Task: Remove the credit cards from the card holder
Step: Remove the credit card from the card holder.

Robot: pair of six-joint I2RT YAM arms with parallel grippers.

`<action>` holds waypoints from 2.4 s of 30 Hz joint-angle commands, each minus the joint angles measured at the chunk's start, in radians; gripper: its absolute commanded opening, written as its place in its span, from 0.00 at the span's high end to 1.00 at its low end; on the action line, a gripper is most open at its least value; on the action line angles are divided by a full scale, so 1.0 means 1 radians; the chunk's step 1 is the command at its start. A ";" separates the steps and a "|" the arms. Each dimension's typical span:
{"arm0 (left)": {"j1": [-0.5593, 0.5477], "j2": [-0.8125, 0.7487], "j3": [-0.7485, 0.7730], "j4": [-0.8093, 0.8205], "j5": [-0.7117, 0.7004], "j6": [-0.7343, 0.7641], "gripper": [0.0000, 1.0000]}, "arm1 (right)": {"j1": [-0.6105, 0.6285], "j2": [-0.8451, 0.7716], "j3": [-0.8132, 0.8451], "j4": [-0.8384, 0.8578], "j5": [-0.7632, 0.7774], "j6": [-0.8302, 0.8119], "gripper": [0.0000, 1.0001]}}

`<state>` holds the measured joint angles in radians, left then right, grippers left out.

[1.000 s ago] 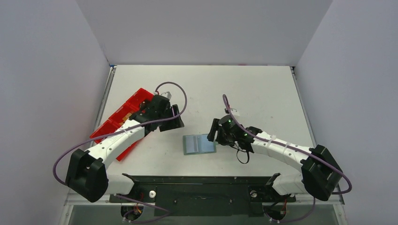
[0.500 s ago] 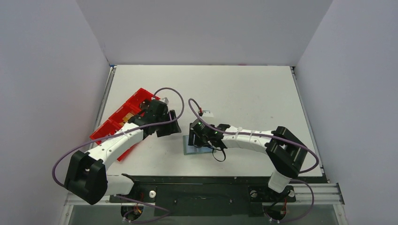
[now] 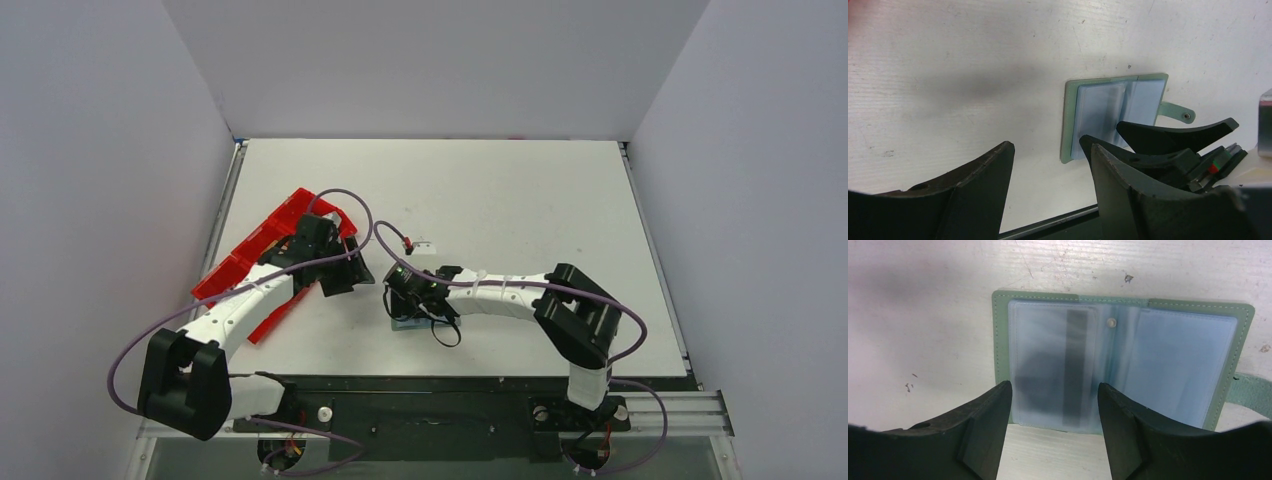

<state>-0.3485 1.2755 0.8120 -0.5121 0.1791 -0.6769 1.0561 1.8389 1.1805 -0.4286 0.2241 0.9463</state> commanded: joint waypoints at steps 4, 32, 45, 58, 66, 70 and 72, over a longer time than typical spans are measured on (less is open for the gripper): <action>0.006 -0.024 0.009 0.031 0.046 0.001 0.44 | 0.014 0.020 0.041 -0.041 0.052 -0.009 0.42; -0.092 0.047 -0.009 0.121 0.095 -0.023 0.44 | -0.026 0.013 -0.087 0.085 -0.027 -0.007 1.00; -0.151 0.142 -0.028 0.263 0.162 -0.085 0.45 | -0.094 -0.049 -0.250 0.301 -0.197 0.019 1.00; -0.174 0.256 -0.041 0.333 0.145 -0.095 0.66 | -0.119 -0.066 -0.288 0.350 -0.215 0.032 1.00; -0.188 0.307 -0.042 0.369 0.135 -0.098 0.80 | -0.125 -0.099 -0.296 0.354 -0.215 0.026 1.00; -0.196 0.307 -0.049 0.378 0.125 -0.106 1.00 | -0.132 -0.133 -0.290 0.337 -0.221 0.011 0.96; -0.197 0.291 -0.055 0.372 0.110 -0.110 1.00 | -0.139 -0.161 -0.277 0.316 -0.226 0.000 0.80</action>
<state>-0.5381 1.5852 0.7689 -0.1825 0.3141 -0.7818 0.9298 1.7462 0.9062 -0.0563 -0.0082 0.9771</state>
